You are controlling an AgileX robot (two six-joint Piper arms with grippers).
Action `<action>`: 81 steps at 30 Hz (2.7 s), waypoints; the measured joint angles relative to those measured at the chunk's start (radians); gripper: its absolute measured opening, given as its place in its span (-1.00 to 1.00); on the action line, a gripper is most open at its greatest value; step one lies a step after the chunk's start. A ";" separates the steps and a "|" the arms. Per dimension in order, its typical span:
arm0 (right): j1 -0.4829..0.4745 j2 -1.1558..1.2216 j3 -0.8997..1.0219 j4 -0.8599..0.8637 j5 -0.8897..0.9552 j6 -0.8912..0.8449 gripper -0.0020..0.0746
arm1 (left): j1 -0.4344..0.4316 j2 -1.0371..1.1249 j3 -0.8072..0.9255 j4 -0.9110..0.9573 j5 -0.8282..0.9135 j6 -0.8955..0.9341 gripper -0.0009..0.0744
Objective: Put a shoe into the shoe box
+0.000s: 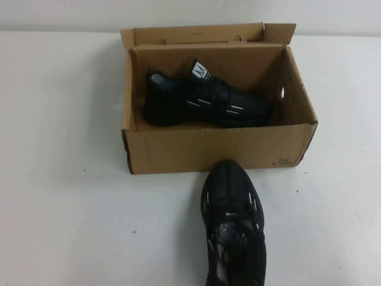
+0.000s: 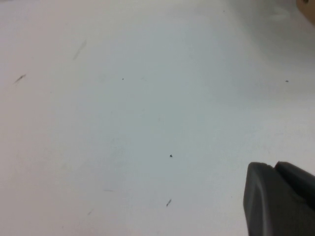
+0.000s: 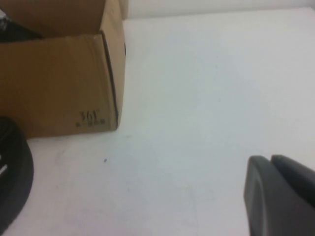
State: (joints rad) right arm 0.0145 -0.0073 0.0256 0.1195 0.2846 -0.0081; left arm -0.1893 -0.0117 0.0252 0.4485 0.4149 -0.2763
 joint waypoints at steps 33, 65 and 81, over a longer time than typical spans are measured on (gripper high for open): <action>0.000 -0.006 -0.022 0.015 -1.069 0.071 -0.99 | 0.000 0.000 0.000 -0.003 -1.174 -0.141 -0.99; 0.000 0.371 -0.731 0.101 0.275 0.178 -0.99 | 0.000 0.256 -0.647 -0.184 0.019 -0.181 -0.99; 0.071 0.788 -1.015 0.333 0.756 -0.071 -0.99 | 0.000 0.514 -0.820 -0.422 0.420 0.168 -0.99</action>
State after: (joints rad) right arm 0.0851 0.7808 -0.9893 0.4521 1.0407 -0.0789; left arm -0.1893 0.5025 -0.7951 0.0264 0.8351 -0.1080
